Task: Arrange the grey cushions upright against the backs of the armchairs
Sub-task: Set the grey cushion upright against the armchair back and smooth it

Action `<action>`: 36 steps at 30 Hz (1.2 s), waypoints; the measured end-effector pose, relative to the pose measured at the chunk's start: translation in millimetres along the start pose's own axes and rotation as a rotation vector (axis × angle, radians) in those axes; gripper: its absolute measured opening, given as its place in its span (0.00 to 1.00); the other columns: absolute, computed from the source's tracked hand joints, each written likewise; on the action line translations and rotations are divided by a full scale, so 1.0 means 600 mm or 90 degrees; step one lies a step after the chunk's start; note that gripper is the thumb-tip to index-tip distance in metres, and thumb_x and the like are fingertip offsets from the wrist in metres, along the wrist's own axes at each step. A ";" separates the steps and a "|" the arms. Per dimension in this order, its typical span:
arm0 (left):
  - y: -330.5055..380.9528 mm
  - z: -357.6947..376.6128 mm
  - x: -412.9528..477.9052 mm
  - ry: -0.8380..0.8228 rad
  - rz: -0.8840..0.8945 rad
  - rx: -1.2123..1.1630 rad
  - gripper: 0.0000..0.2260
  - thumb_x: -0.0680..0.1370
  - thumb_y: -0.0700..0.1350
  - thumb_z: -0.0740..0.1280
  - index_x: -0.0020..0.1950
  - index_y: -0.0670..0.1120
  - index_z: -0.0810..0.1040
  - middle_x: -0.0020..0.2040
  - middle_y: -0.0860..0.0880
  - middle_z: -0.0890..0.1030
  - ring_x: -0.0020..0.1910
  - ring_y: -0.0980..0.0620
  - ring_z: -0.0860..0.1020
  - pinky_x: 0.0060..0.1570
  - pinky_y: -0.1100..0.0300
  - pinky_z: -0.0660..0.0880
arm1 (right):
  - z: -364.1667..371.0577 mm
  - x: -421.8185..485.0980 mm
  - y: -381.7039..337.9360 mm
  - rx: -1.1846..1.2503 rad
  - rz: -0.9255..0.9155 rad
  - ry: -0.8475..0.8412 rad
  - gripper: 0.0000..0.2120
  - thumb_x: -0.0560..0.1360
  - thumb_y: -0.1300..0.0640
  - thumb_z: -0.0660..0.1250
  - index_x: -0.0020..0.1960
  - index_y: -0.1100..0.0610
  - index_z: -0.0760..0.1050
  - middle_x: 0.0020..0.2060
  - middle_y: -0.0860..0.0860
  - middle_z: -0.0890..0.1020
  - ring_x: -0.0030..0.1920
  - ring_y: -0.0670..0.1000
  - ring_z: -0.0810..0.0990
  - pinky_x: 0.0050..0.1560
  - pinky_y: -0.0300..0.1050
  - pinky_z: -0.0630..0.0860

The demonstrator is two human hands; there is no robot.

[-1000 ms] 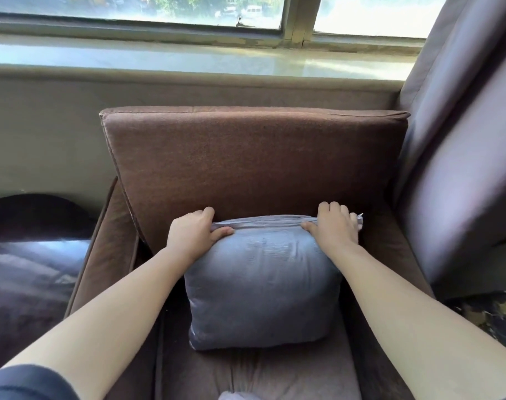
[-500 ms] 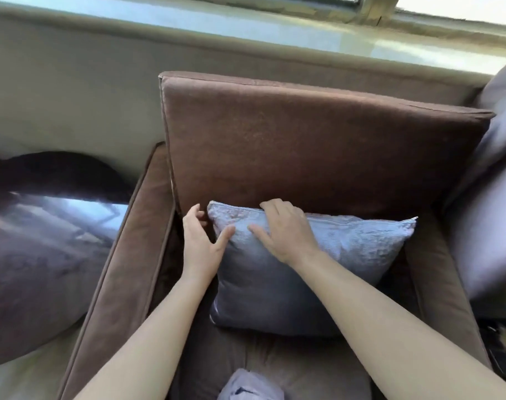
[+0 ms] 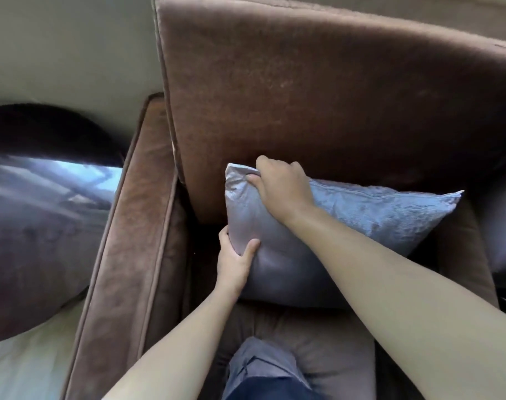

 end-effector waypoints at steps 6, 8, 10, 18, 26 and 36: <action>-0.076 0.008 -0.009 -0.046 -0.063 0.061 0.41 0.64 0.66 0.70 0.72 0.51 0.63 0.60 0.56 0.77 0.60 0.56 0.76 0.58 0.59 0.72 | 0.000 0.005 0.013 0.077 0.020 0.034 0.14 0.80 0.51 0.61 0.39 0.54 0.62 0.29 0.42 0.63 0.33 0.51 0.65 0.41 0.49 0.61; -0.104 0.008 -0.013 -0.066 -0.086 0.093 0.41 0.63 0.66 0.69 0.72 0.51 0.63 0.61 0.55 0.77 0.59 0.55 0.76 0.56 0.59 0.71 | 0.008 0.010 0.017 0.093 0.032 0.017 0.14 0.80 0.50 0.61 0.39 0.54 0.62 0.28 0.42 0.63 0.34 0.51 0.66 0.42 0.49 0.60; -0.128 0.009 -0.008 -0.080 -0.106 0.098 0.41 0.63 0.66 0.69 0.72 0.50 0.64 0.61 0.55 0.75 0.60 0.56 0.75 0.56 0.60 0.70 | 0.012 0.013 0.020 0.110 0.039 0.011 0.14 0.80 0.50 0.61 0.39 0.54 0.63 0.29 0.44 0.68 0.34 0.53 0.69 0.43 0.50 0.62; -0.208 0.009 -0.004 -0.086 -0.179 0.178 0.26 0.70 0.57 0.74 0.57 0.49 0.63 0.57 0.48 0.77 0.55 0.48 0.77 0.52 0.57 0.70 | 0.015 0.015 0.022 0.103 0.040 0.021 0.13 0.80 0.50 0.61 0.40 0.54 0.63 0.31 0.48 0.71 0.34 0.53 0.71 0.44 0.51 0.64; -0.236 0.004 -0.007 -0.171 -0.122 0.294 0.29 0.67 0.56 0.78 0.55 0.49 0.62 0.56 0.46 0.79 0.56 0.46 0.78 0.48 0.57 0.71 | 0.021 0.014 0.021 0.068 0.010 0.037 0.10 0.80 0.48 0.60 0.43 0.53 0.67 0.34 0.46 0.72 0.36 0.51 0.72 0.48 0.50 0.66; -0.255 -0.003 0.006 -0.176 -0.122 0.309 0.34 0.62 0.62 0.77 0.55 0.51 0.61 0.57 0.43 0.81 0.58 0.42 0.79 0.54 0.49 0.77 | 0.025 0.006 0.019 0.013 -0.005 0.062 0.11 0.79 0.47 0.59 0.43 0.52 0.64 0.35 0.45 0.70 0.38 0.49 0.68 0.46 0.46 0.60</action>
Point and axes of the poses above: each hand's wrist, its own x-axis towards the middle knuckle, its own z-axis out of the palm, y = z × x, the point moved 10 cm from there along x, towards the middle knuckle
